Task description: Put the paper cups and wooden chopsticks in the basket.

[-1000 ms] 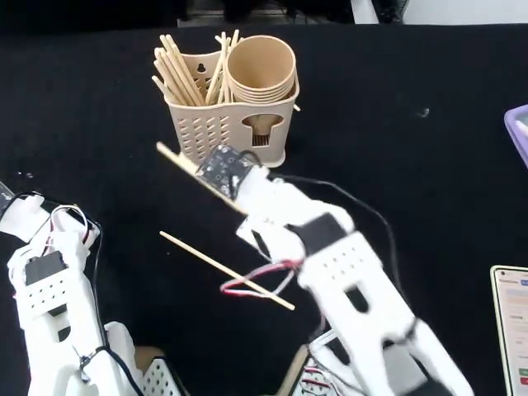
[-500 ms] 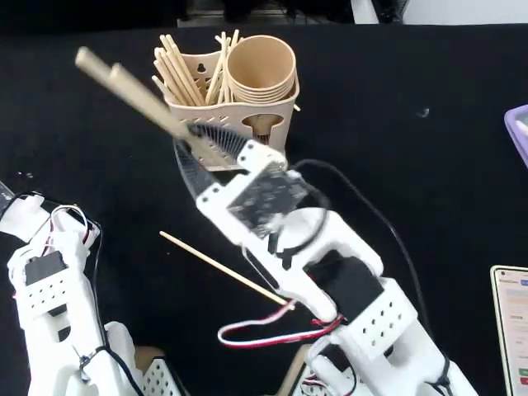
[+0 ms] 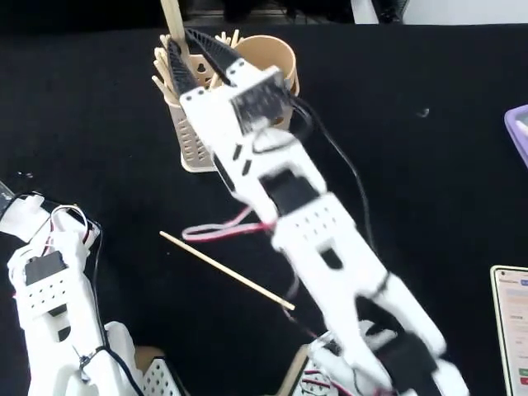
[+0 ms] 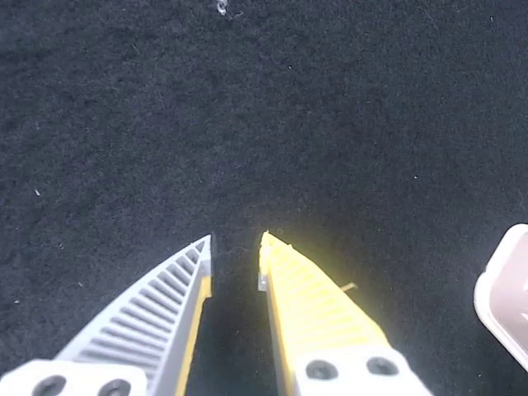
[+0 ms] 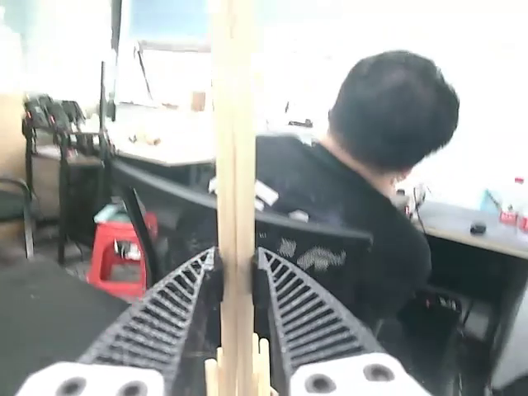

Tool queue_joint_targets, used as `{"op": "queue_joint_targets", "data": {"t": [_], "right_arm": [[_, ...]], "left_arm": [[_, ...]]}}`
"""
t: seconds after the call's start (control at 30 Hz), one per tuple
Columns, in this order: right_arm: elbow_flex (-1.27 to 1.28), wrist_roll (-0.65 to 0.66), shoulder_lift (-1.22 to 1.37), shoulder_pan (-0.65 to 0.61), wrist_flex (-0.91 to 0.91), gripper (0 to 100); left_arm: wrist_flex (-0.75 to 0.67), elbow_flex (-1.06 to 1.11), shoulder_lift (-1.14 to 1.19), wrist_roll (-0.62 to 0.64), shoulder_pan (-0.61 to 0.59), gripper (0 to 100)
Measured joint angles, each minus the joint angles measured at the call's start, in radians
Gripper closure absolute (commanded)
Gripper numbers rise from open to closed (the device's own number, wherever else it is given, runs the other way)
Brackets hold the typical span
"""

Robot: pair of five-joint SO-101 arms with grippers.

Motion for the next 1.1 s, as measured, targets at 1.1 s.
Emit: {"op": "queue_joint_targets", "data": {"t": [1.1], "right_arm": [[0.035,0.011,-0.278,-0.109,1.149,85.8]], "left_arm": [[0.0,0.0,0.0,0.0,0.0,89]]}}
